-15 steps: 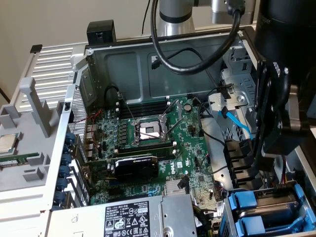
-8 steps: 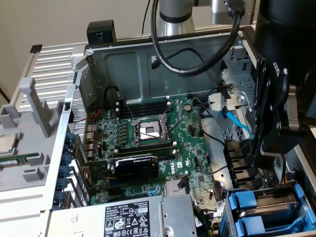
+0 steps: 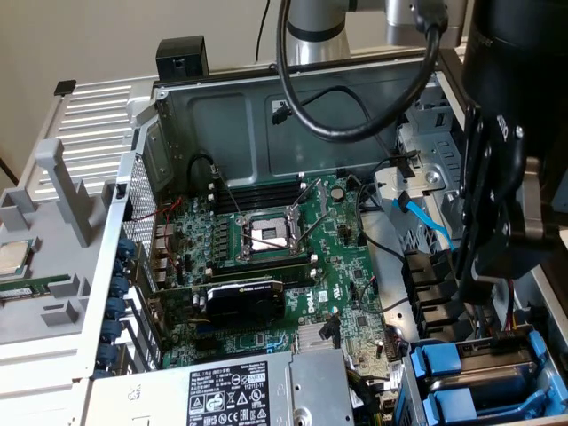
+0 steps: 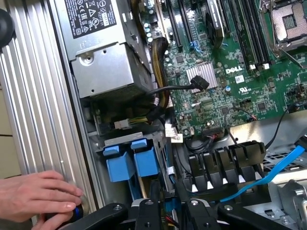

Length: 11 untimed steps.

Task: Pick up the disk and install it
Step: 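Insert the second disk wire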

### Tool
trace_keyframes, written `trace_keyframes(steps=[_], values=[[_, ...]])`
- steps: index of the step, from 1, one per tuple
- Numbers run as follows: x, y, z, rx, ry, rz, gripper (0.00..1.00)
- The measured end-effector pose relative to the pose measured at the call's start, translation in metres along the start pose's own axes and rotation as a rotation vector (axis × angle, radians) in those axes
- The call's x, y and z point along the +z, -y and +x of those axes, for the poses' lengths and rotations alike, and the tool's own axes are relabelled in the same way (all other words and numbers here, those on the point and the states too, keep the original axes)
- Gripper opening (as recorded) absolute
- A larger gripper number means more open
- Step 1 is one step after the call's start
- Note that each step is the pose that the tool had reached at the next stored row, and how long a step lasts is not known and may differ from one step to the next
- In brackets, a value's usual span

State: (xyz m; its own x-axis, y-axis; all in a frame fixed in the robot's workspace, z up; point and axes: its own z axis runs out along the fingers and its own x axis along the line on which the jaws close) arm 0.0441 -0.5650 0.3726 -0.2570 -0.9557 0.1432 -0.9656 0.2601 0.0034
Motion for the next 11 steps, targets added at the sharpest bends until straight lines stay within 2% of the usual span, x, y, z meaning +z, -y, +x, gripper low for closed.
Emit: trace_keyframes(steps=[3, 8, 11], values=[[0.0002, 0.0004, 0.0010, -0.001, 0.0073, -0.0025, 0.26], [0.0006, 0.0012, 0.0035, -0.001, 0.0235, -0.0082, 0.26], [0.0006, 0.0014, 0.0043, -0.002, 0.0268, -0.0096, 0.26]])
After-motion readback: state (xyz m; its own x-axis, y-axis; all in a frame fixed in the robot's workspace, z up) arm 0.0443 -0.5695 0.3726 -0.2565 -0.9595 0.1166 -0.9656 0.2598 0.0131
